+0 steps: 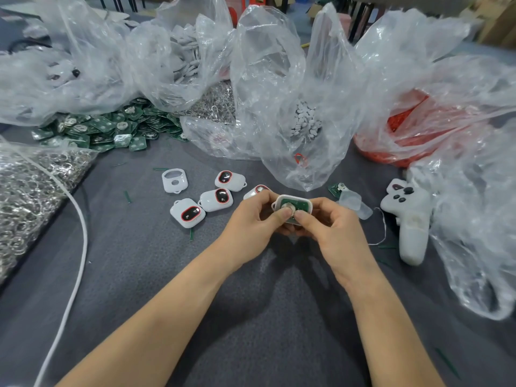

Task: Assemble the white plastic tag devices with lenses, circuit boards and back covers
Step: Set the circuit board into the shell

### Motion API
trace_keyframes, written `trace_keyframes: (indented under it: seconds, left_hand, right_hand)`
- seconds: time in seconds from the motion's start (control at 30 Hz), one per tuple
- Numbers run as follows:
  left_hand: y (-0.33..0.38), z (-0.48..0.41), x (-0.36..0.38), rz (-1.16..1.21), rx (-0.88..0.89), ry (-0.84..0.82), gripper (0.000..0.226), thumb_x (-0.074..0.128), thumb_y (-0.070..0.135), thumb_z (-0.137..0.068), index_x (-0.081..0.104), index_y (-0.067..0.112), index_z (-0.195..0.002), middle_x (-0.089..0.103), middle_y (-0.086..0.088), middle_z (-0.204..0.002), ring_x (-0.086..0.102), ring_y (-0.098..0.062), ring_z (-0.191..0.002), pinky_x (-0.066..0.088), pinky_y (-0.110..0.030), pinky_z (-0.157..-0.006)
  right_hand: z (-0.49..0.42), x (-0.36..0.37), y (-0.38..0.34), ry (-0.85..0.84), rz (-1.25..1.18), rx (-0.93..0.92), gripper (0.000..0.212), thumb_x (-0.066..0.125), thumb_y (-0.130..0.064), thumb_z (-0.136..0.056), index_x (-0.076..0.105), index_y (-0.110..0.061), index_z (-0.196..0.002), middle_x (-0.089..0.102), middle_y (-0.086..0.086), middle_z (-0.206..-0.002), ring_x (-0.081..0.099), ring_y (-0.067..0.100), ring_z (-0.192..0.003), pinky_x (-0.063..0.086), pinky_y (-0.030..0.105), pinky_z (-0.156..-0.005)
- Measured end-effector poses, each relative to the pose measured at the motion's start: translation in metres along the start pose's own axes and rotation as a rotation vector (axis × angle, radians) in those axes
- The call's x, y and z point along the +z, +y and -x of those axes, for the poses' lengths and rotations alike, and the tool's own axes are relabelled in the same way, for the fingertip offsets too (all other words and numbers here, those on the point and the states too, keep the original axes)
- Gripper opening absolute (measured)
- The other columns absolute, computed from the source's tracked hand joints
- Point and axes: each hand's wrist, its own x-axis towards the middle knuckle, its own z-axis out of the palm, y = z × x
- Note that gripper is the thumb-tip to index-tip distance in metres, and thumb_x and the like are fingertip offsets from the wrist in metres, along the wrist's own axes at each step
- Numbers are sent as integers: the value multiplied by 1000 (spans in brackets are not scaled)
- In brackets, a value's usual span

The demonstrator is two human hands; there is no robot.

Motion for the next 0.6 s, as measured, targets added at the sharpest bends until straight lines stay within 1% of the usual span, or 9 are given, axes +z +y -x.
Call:
trace_keyframes:
  seconds: [0.13,0.27,0.33,0.43,0.5,0.57,0.6]
  left_hand:
    - [1,0,-2,-46,22,-10,7,54,3,-95,58,-2,-98,62,-10,-89,65,-21,-80,53,-29,-71]
    - [-1,-1,-2,85,-13,3,10,56,2,-93,59,-5,-99,67,-7,-86,68,-17,-78,55,-24,-69]
    - [-2,-2,-2,148,-43,9,12,58,4,-92,61,-5,-100,69,-7,-86,69,-18,-79,57,-25,-72]
    - [-2,-3,-2,239,-81,19,7,57,5,-93,62,3,-97,70,-8,-84,68,-14,-76,56,-24,-72]
    - [-1,-4,-4,311,-104,46,6,58,5,-92,63,9,-93,70,-8,-85,67,-13,-73,55,-23,-70]
    - [0,-4,-5,302,-100,42,8,59,5,-91,63,12,-94,69,-8,-88,67,-13,-72,56,-23,-70]
    - [0,-3,-5,235,-75,35,9,60,6,-91,63,13,-96,68,-9,-90,67,-13,-73,56,-23,-70]
  right_hand:
    - [0,1,0,-8,16,-7,10,68,-9,-86,70,-18,-89,74,-1,-80,71,14,-77,57,25,-71]
    - [0,1,0,10,-10,-24,10,67,-7,-86,70,-16,-88,73,-1,-76,69,10,-73,54,20,-66]
    - [-1,0,-2,35,-1,-46,10,67,-7,-86,69,-17,-87,72,-2,-74,67,9,-69,52,19,-62]
    - [-1,0,-3,72,-20,-61,10,67,-4,-86,68,-15,-86,69,-3,-66,60,7,-54,47,18,-49]
    - [-2,0,-4,92,-29,-54,10,67,-5,-86,68,-15,-85,68,-4,-65,58,7,-52,46,17,-47]
    - [-2,-3,-4,92,-37,-47,9,67,-5,-85,68,-14,-85,68,-4,-65,58,6,-52,46,17,-47]
    - [-2,-4,-4,80,-31,-45,9,68,-5,-85,69,-14,-85,68,-3,-65,58,7,-53,46,17,-48]
